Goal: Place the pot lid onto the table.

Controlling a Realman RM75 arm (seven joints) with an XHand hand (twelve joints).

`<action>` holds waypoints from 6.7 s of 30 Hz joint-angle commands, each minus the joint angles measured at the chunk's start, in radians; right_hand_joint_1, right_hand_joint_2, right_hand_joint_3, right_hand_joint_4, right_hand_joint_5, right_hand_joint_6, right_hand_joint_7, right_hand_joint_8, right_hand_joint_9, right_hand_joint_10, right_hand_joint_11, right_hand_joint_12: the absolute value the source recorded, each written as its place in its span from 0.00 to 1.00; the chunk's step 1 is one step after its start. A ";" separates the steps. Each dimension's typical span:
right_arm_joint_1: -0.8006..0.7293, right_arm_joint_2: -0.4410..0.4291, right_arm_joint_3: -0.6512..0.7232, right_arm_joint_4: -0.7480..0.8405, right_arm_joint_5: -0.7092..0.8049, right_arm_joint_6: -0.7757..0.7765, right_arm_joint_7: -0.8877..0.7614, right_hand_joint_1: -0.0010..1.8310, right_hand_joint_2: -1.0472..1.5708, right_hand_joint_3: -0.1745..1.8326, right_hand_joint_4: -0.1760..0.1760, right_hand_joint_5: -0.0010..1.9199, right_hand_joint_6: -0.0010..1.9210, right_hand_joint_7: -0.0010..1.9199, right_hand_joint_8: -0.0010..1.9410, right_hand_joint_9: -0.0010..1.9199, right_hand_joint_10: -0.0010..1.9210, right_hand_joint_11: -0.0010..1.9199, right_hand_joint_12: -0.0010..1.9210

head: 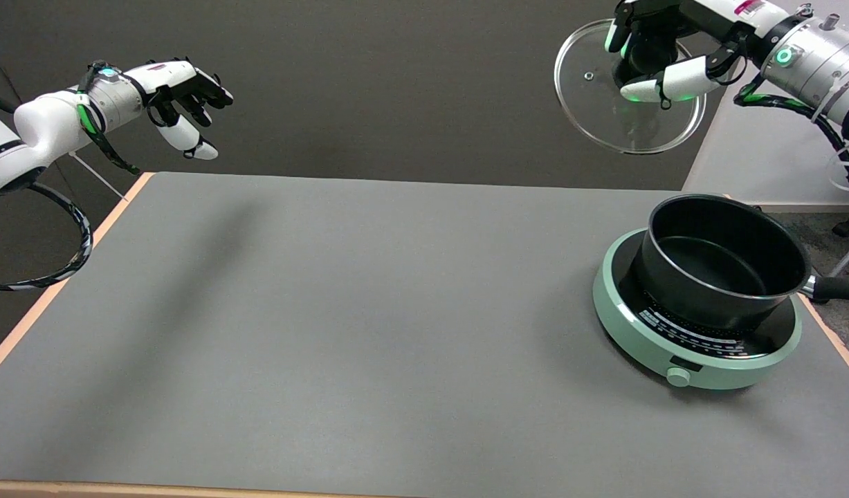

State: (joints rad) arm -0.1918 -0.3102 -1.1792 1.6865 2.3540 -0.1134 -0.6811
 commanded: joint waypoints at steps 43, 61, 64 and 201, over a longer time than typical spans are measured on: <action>1.250 -0.263 -1.350 -0.364 -0.048 -0.114 0.003 0.82 0.73 0.38 1.00 0.36 0.59 0.45 0.66 0.41 0.80 0.37 1.00; 1.232 -0.356 -1.410 -0.564 -0.100 -0.216 0.007 0.82 0.73 0.38 1.00 0.36 0.58 0.45 0.66 0.42 0.80 0.38 1.00; 1.207 -0.358 -1.412 -0.569 -0.108 -0.234 0.007 0.82 0.73 0.38 1.00 0.36 0.58 0.45 0.66 0.42 0.80 0.38 1.00; 1.171 -0.489 -1.257 -1.061 -0.344 -0.236 -0.005 0.60 0.56 0.62 0.85 0.30 0.14 0.12 0.08 0.09 0.11 0.08 0.49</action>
State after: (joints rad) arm 0.9795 -0.8052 -2.5381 0.6040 2.0434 -0.3360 -0.6833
